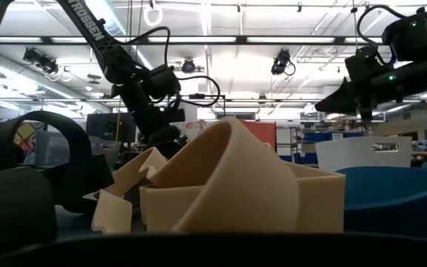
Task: Sort rubber bands into baskets
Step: Put the yellow rubber band into the black bin
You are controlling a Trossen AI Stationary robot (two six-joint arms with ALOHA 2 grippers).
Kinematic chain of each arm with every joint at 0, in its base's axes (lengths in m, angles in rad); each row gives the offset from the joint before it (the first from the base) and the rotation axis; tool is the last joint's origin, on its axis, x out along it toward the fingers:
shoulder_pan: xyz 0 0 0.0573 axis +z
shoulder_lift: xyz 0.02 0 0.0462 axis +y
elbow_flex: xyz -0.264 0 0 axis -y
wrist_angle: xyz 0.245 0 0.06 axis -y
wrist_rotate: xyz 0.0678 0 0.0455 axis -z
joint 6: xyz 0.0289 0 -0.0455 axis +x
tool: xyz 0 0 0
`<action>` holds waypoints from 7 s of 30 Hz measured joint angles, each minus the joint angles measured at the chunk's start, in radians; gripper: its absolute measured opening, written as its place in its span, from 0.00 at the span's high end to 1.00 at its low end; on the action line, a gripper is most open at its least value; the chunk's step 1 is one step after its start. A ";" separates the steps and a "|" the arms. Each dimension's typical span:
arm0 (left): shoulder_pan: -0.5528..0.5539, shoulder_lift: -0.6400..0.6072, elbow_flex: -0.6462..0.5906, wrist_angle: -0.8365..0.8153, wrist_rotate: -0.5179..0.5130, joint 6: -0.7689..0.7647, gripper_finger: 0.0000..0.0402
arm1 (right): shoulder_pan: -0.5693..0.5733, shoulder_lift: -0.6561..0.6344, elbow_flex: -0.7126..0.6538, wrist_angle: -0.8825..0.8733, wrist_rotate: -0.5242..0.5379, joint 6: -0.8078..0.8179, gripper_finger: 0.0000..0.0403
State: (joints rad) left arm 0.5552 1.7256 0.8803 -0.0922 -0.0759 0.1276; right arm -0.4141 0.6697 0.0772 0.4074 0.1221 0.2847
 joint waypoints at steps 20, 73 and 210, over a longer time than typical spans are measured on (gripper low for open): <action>-0.001 -0.041 0.069 -0.129 -0.029 -0.114 0.98 | 0.000 0.000 0.000 0.088 -0.038 -0.076 0.97; 0.141 -0.462 0.159 -1.028 -0.543 -0.552 0.77 | 0.000 0.000 0.000 0.068 -0.064 -0.135 0.97; -0.026 0.052 0.042 -0.091 0.049 -0.259 0.74 | 0.027 0.360 0.000 0.279 -0.011 0.089 0.59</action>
State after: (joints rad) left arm 0.5297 1.7775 0.9226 -0.1837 -0.0272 -0.1314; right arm -0.3870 1.0294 0.0769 0.6865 0.1108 0.3738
